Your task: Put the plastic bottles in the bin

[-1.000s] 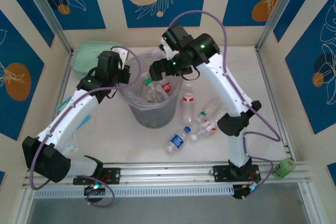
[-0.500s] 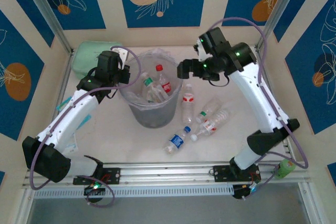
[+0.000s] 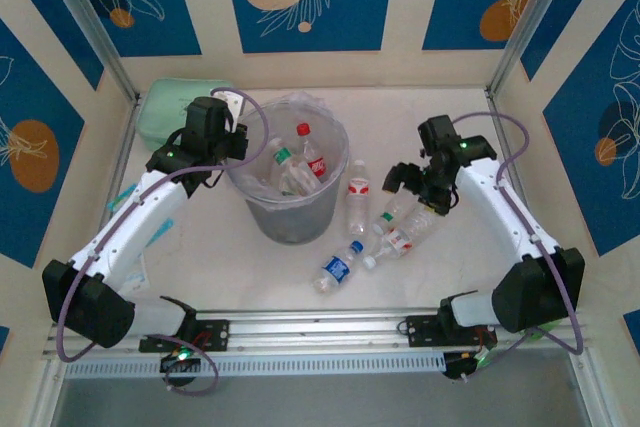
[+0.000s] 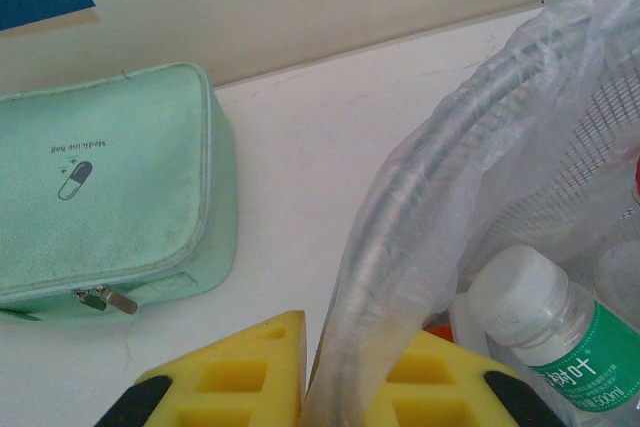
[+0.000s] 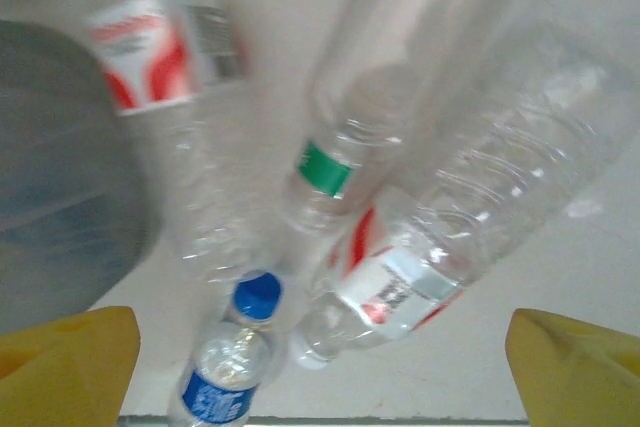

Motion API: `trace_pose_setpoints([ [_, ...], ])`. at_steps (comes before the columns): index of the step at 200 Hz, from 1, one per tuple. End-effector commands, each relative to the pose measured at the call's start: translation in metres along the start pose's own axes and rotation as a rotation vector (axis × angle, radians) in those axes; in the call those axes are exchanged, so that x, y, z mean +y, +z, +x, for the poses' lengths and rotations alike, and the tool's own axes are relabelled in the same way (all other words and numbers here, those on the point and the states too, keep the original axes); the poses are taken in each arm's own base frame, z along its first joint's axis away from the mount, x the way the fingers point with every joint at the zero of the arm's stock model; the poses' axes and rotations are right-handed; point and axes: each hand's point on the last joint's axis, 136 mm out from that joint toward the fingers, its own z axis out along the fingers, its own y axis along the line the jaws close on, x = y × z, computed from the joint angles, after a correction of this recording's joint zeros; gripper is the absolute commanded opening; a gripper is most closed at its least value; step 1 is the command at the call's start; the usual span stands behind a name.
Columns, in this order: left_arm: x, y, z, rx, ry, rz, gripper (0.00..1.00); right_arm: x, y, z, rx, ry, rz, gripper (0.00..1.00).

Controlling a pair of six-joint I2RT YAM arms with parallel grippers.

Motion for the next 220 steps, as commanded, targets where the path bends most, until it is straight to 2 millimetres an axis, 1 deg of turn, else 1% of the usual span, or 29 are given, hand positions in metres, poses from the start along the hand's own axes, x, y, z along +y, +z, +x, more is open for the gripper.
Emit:
trace_pose_setpoints([
  [1,-0.009,0.017,0.046,0.152,0.052,0.007,0.0,-0.011,0.021,-0.001,0.022,0.079,-0.011,0.93],
  [10,-0.009,0.017,0.046,0.153,0.051,0.007,0.0,-0.017,0.031,0.002,0.044,0.097,-0.009,0.92],
  [24,-0.009,0.017,0.046,0.152,0.051,0.007,0.0,-0.021,0.045,0.005,0.062,0.121,-0.026,0.91],
  [54,-0.011,0.019,0.048,0.158,0.051,0.015,0.0,-0.024,0.068,0.01,0.104,0.164,-0.046,0.88],
  [69,-0.011,0.019,0.048,0.159,0.052,0.015,0.0,-0.031,0.08,0.016,0.134,0.179,-0.022,0.87],
  [86,-0.01,0.018,0.047,0.156,0.052,0.011,0.0,-0.037,0.091,0.021,0.161,0.189,-0.001,0.86],
  [126,-0.01,0.019,0.048,0.159,0.053,0.012,0.0,-0.05,0.109,0.031,0.195,0.209,0.029,0.85],
  [144,-0.01,0.018,0.048,0.157,0.053,0.011,0.0,-0.052,0.113,0.032,0.195,0.213,0.032,0.82],
  [171,-0.01,0.018,0.047,0.155,0.052,0.012,0.0,-0.055,0.11,0.033,0.187,0.21,0.041,0.77],
  [199,-0.011,0.018,0.047,0.156,0.052,0.014,0.0,-0.056,0.102,0.033,0.177,0.195,0.051,0.7],
  [220,-0.011,0.018,0.048,0.157,0.054,0.014,0.0,-0.057,0.094,0.031,0.16,0.188,0.057,0.69],
])
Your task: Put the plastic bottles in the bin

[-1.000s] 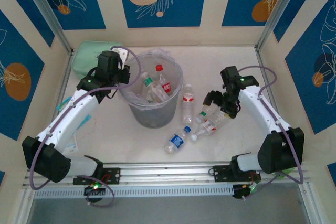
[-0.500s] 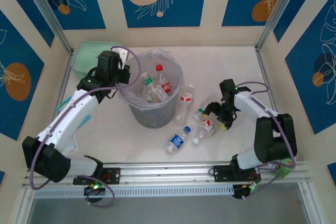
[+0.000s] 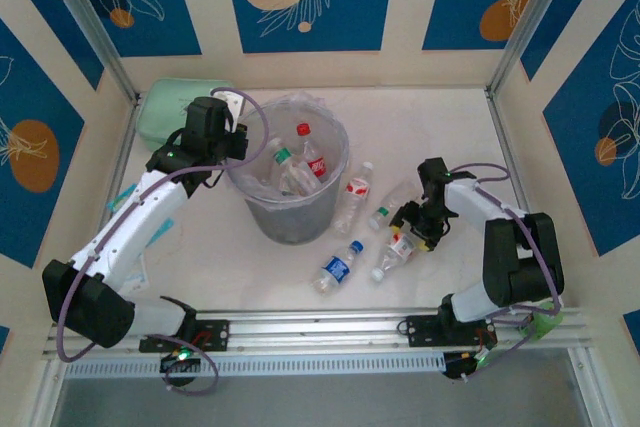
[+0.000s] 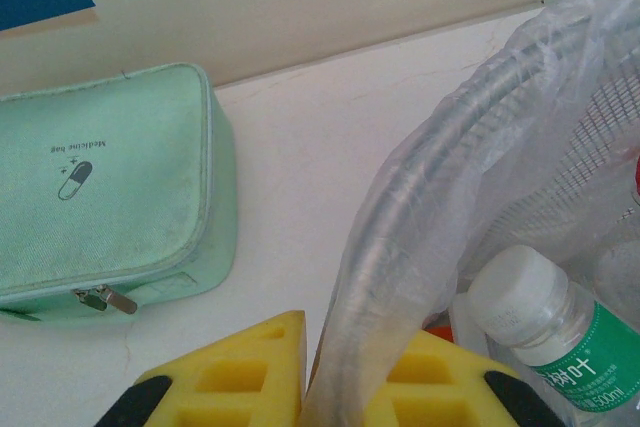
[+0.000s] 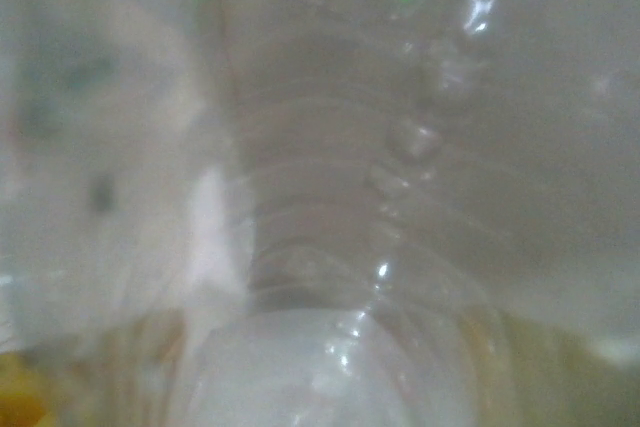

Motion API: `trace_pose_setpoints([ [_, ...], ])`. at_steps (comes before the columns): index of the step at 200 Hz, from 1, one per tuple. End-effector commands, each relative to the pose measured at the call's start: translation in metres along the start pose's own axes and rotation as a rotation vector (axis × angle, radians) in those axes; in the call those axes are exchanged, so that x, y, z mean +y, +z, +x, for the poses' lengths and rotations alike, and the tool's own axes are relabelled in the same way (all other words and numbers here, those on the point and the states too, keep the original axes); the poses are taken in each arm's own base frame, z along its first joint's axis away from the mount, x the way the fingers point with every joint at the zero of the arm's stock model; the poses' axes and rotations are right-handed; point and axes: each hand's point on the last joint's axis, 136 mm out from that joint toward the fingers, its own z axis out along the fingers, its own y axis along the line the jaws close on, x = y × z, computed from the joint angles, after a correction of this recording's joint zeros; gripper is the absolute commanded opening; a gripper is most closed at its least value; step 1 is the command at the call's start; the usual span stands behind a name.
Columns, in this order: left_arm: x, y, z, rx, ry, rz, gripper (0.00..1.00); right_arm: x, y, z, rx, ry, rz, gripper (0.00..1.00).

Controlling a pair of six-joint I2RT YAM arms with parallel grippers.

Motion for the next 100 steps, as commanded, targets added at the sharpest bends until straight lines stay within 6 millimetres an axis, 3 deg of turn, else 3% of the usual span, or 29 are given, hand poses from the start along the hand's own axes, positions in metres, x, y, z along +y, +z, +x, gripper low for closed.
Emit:
trace_pose_setpoints([
  [1,-0.011,0.018,0.048,0.157,0.054,0.015,0.0,-0.003,-0.013,0.002,-0.018,-0.004,0.006,0.68],
  [51,-0.012,0.018,0.047,0.157,0.053,0.018,0.0,0.0,-0.034,-0.002,-0.059,-0.012,-0.016,0.65],
  [100,-0.013,0.018,0.047,0.158,0.049,0.024,0.0,0.022,-0.084,-0.023,-0.164,-0.039,-0.123,0.6],
])
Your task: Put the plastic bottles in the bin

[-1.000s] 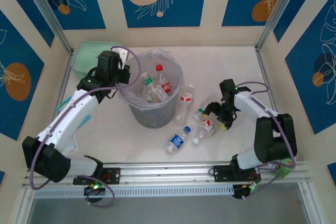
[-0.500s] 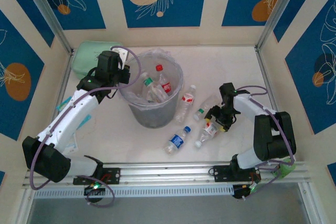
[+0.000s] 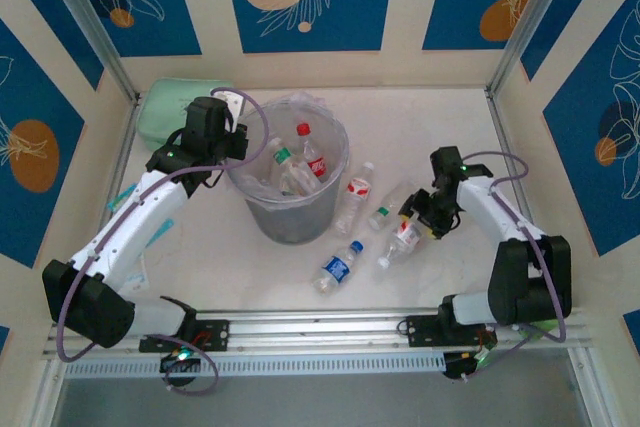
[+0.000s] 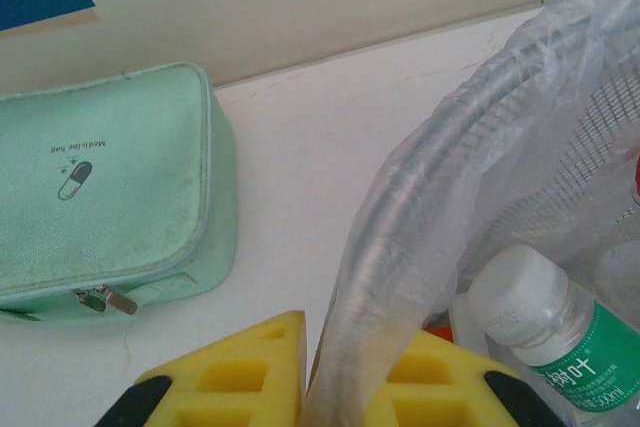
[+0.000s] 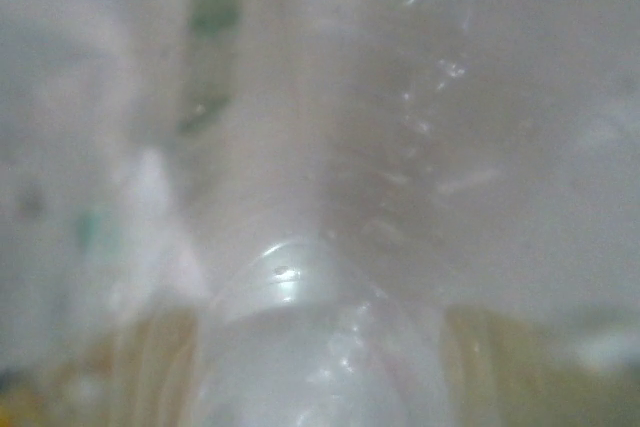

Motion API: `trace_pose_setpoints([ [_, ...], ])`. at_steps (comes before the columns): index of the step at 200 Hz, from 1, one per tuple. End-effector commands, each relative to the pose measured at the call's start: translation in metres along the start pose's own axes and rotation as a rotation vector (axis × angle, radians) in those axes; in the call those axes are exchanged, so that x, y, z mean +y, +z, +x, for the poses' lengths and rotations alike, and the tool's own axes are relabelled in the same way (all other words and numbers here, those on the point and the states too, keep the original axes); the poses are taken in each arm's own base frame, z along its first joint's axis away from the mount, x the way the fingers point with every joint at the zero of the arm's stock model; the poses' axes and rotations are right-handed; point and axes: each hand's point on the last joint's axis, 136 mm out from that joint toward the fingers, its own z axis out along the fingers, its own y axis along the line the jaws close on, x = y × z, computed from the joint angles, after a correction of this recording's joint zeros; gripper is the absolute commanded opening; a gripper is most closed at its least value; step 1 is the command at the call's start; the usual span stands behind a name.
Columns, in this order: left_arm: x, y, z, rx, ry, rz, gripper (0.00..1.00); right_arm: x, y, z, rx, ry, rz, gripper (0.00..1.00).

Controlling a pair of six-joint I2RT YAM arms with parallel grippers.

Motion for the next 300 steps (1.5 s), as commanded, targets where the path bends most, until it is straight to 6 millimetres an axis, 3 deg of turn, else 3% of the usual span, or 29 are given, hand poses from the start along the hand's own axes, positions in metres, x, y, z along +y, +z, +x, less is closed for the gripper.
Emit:
trace_pose_setpoints([
  [1,-0.013,0.018,0.048,0.159,0.048,0.024,0.0,0.016,-0.031,-0.009,-0.05,-0.03,-0.068,0.6],
  [44,-0.012,0.017,0.047,0.156,0.048,0.023,0.0,0.06,-0.093,-0.028,-0.144,-0.127,-0.199,0.58],
  [79,-0.013,0.018,0.048,0.159,0.049,0.026,0.0,0.105,-0.152,-0.034,-0.229,-0.255,-0.357,0.5],
  [132,-0.014,0.019,0.048,0.161,0.049,0.031,0.0,0.186,-0.231,-0.009,-0.326,-0.508,-0.567,0.47],
  [164,-0.016,0.019,0.049,0.163,0.045,0.039,0.0,0.239,-0.256,0.014,-0.356,-0.674,-0.639,0.47],
  [198,-0.015,0.017,0.047,0.154,0.046,0.034,0.0,0.283,-0.245,0.03,-0.341,-0.8,-0.604,0.47],
  [239,-0.015,0.016,0.046,0.151,0.043,0.038,0.0,0.313,-0.204,0.04,-0.32,-0.895,-0.464,0.48],
  [265,-0.015,0.015,0.044,0.146,0.044,0.035,0.0,0.32,-0.172,0.046,-0.278,-0.932,-0.368,0.47],
  [300,-0.014,0.014,0.044,0.145,0.046,0.033,0.0,0.313,-0.125,0.056,-0.197,-0.978,-0.234,0.47],
])
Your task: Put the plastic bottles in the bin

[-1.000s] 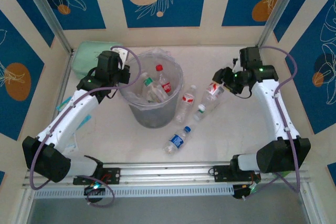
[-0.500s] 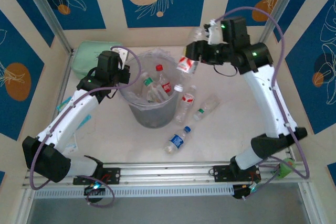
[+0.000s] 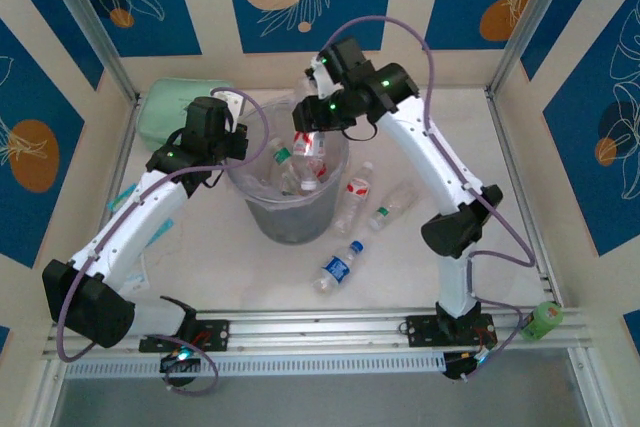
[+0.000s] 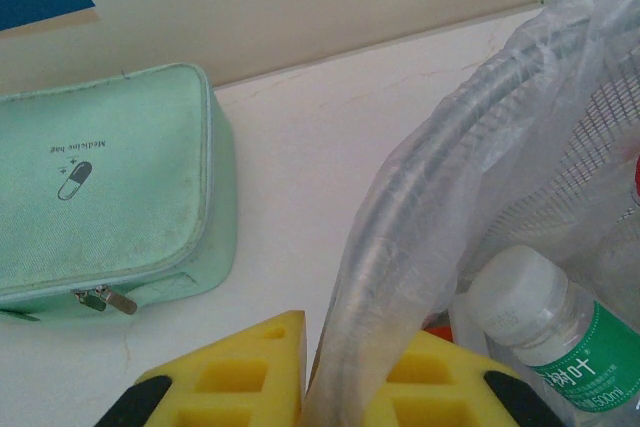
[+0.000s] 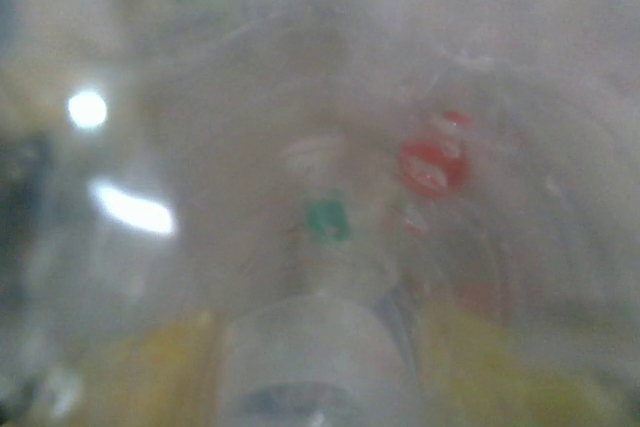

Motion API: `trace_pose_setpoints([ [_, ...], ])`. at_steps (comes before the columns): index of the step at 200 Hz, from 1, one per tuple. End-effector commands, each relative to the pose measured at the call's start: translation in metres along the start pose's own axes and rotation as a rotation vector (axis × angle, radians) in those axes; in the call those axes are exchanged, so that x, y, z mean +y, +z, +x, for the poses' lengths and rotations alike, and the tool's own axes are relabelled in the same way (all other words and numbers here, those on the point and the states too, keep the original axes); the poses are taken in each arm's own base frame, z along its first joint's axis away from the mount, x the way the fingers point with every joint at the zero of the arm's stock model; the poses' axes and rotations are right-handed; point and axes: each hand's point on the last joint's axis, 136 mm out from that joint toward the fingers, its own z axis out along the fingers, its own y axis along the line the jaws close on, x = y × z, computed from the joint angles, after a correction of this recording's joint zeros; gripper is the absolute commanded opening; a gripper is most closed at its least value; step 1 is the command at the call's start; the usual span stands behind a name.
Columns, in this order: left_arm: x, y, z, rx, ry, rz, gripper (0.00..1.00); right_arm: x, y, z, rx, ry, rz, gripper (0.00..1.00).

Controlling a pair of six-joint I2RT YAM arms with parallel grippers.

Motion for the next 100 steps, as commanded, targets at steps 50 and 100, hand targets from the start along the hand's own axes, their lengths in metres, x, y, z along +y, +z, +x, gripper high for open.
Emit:
trace_pose_setpoints([
  [50,-0.014,0.013,0.043,0.142,0.046,0.033,0.0,-0.02,0.052,0.056,0.23,-0.075,0.162,0.48],
  [100,-0.014,0.012,0.042,0.139,0.047,0.035,0.0,-0.033,0.089,0.089,0.349,-0.079,0.215,0.48],
])
